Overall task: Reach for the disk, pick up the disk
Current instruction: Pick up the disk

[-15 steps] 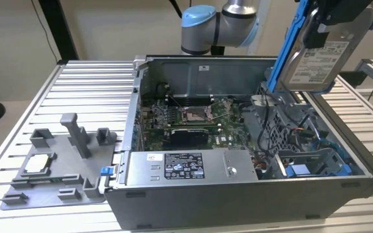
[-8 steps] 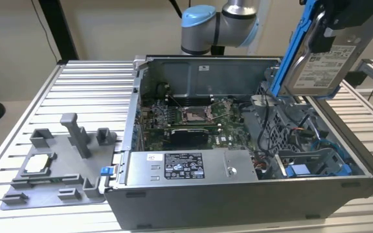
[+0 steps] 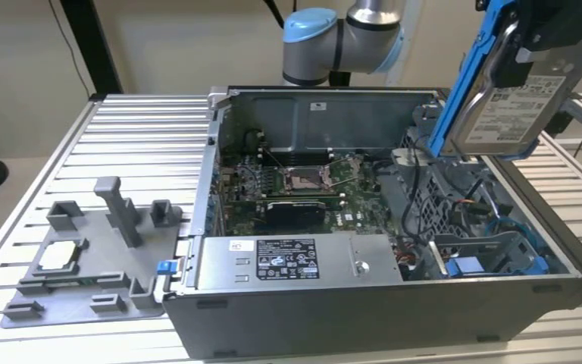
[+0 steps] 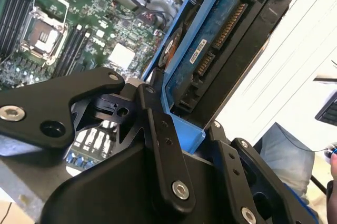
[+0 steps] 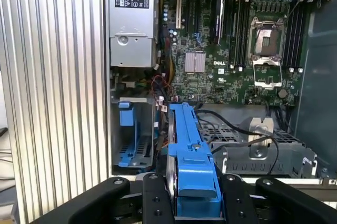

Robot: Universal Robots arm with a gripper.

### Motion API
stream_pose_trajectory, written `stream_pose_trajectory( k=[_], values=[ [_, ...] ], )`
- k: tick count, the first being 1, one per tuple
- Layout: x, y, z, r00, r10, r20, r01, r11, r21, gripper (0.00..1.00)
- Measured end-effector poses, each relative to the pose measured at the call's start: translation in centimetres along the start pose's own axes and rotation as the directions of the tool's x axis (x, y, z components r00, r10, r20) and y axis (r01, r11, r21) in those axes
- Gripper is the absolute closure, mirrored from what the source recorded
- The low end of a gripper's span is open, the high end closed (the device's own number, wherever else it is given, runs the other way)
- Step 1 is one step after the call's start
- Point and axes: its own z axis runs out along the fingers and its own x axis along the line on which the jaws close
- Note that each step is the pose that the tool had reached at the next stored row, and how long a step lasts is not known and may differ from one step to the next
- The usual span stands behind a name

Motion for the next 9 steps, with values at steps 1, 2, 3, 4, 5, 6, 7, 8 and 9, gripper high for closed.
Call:
stream_pose_trajectory(
  k=[1,2,3,4,5,6,7,8,9],
  values=[
    [0.1,-0.07,0.01,1.0,0.0,0.0,0.0,1.0,0.0,1.0],
    [0.33,-0.24,0.02,1.0,0.0,0.0,0.0,1.0,0.0,1.0],
    [0.67,-0.56,0.05,1.0,0.0,0.0,0.0,1.0,-0.0003,1.0],
    [0.89,-0.78,0.07,1.0,0.0,0.0,0.0,1.0,-0.0006,1.0],
    [1.31,-1.17,0.11,1.0,0.0,0.0001,0.0,1.0,-0.001,1.0],
    [1.55,-1.29,0.11,1.0,0.0,0.0,0.0,1.0,-0.0011,1.0],
    [1.84,-1.33,0.11,1.0,0.0,0.0,0.0,1.0,-0.0011,1.0],
    [2.16,-1.33,0.12,1.0,0.0,0.0002,0.0,1.0,-0.001,1.0],
    [2.47,-1.33,0.12,1.0,0.0,0.0004,0.0,1.0,-0.001,1.0]
  ],
)
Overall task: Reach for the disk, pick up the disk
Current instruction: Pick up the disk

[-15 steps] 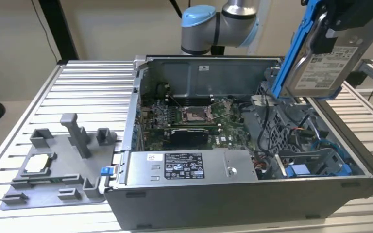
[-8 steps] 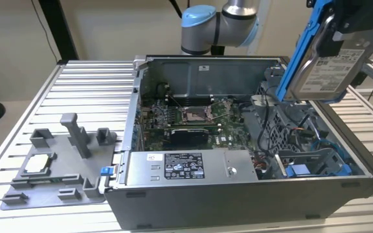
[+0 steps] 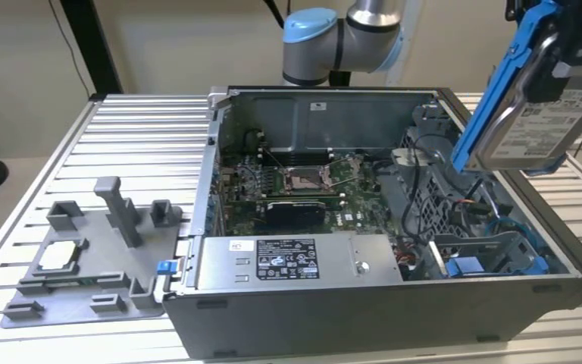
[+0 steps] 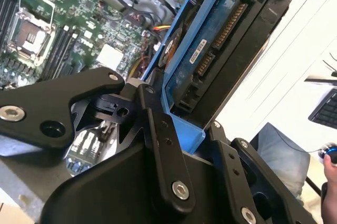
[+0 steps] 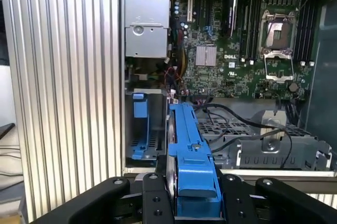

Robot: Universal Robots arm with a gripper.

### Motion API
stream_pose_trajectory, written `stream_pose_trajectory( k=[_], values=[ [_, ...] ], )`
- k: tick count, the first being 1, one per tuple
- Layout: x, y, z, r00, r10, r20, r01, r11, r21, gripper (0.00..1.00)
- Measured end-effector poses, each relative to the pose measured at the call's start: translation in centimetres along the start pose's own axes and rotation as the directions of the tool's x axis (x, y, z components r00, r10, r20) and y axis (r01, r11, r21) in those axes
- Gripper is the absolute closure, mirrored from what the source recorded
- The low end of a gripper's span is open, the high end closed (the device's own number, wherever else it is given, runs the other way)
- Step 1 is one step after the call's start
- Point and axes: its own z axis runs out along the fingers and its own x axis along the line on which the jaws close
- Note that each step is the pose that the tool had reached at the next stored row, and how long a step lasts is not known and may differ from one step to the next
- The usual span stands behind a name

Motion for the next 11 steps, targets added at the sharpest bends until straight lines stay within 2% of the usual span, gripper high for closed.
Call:
stream_pose_trajectory(
  k=[7,11],
  values=[
    [2.79,0.01,0.06,1.0,0.0,0.0031,0.0,1.0,0.0,1.0],
    [3.45,0.02,0.1,1.0,0.0,0.0036,0.0,1.0,0.0,1.0]
  ],
)
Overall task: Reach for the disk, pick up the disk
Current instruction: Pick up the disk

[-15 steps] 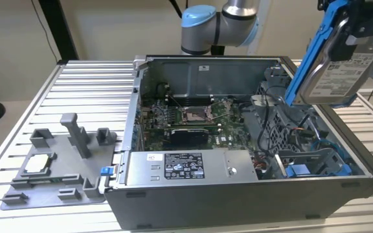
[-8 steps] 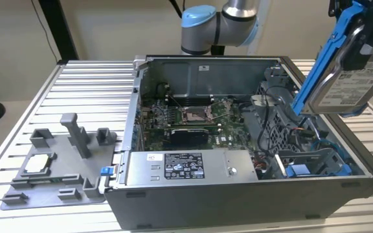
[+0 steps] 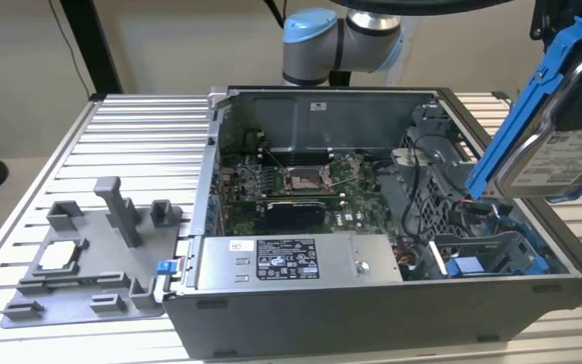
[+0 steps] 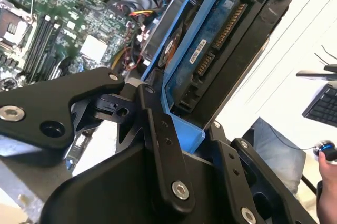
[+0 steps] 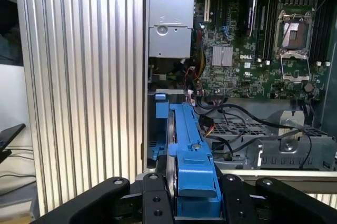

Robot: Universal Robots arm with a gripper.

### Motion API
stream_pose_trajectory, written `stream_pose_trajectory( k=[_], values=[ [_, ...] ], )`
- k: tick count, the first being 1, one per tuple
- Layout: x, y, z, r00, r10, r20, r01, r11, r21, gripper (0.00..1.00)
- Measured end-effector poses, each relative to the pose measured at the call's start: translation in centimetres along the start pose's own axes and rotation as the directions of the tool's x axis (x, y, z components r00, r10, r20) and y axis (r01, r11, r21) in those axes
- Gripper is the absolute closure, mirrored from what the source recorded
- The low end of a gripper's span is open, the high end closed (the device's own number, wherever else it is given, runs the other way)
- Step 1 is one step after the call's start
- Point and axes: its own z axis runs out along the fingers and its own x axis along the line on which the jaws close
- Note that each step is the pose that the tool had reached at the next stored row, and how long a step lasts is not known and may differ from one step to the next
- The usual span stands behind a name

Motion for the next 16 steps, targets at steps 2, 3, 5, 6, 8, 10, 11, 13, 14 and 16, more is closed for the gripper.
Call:
stream_pose_trajectory(
  k=[2,3,5,6,8,10,11,13,14,16],
  values=[
    [0.07,0.0,0.02,1.0,0.0,0.0003,0.0,1.0,0.0,1.0],
    [0.08,0.0,0.02,1.0,0.0,0.0002,0.0,1.0,0.0,1.0],
    [0.12,0.0,0.02,1.0,0.0,0.0003,0.0,1.0,0.0,1.0],
    [0.13,0.0,0.01,1.0,0.0,0.0002,0.0,1.0,0.0,1.0],
    [0.14,0.0,0.02,1.0,0.0,0.0003,0.0,1.0,0.0,1.0],
    [0.14,0.0,0.02,1.0,0.0,0.0003,0.0,1.0,0.0,1.0],
    [0.15,0.0,0.01,1.0,0.0,0.0002,0.0,1.0,0.0,1.0],
    [0.2,0.0,0.02,1.0,0.0,0.0003,0.0,1.0,0.0,1.0],
    [0.24,0.0,0.01,1.0,0.0,0.0003,0.0,1.0,0.0,1.0],
    [0.25,0.0,0.01,1.0,0.0,0.0003,0.0,1.0,0.0,1.0]
  ],
)
